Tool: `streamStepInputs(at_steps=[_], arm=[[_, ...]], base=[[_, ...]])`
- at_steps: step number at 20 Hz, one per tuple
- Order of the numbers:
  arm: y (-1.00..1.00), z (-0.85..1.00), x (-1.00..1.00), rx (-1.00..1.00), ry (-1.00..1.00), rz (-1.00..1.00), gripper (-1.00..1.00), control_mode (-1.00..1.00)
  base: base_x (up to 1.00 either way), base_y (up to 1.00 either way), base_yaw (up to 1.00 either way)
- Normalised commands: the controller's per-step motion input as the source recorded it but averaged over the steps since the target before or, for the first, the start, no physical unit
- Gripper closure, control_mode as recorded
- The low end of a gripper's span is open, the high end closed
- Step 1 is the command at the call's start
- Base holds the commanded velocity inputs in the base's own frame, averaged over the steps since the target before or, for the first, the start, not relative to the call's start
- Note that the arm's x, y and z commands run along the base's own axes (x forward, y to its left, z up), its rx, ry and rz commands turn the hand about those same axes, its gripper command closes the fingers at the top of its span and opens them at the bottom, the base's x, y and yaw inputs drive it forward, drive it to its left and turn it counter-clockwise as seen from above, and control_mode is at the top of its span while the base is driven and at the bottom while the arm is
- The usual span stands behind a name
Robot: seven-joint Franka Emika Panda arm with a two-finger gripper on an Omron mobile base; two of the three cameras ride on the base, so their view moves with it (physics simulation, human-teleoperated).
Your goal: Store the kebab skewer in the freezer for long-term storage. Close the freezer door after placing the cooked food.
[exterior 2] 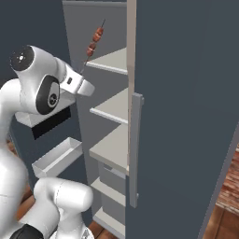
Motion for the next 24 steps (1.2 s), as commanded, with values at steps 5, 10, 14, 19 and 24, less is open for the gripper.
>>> streamStepInputs(at_steps=[5,10,14,19,24], arm=[[-0.06,0.30,0.21,-0.08,0.00,0.00,1.00,-1.00],[-0.05,0.11,0.28,-0.06,0.03,0.00,1.00,-1.00],[-0.14,0.00,0.22,0.00,0.03,0.00,1.00,-1.00],[-0.12,0.00,0.25,0.00,0.05,0.00,1.00,-1.00],[-0.02,-0.05,0.26,0.00,0.13,0.00,1.00,-1.00]], base=[[0.00,0.00,0.00],[0.00,0.00,0.00],[0.00,0.00,0.00],[0.00,0.00,0.00],[0.00,0.00,0.00]])
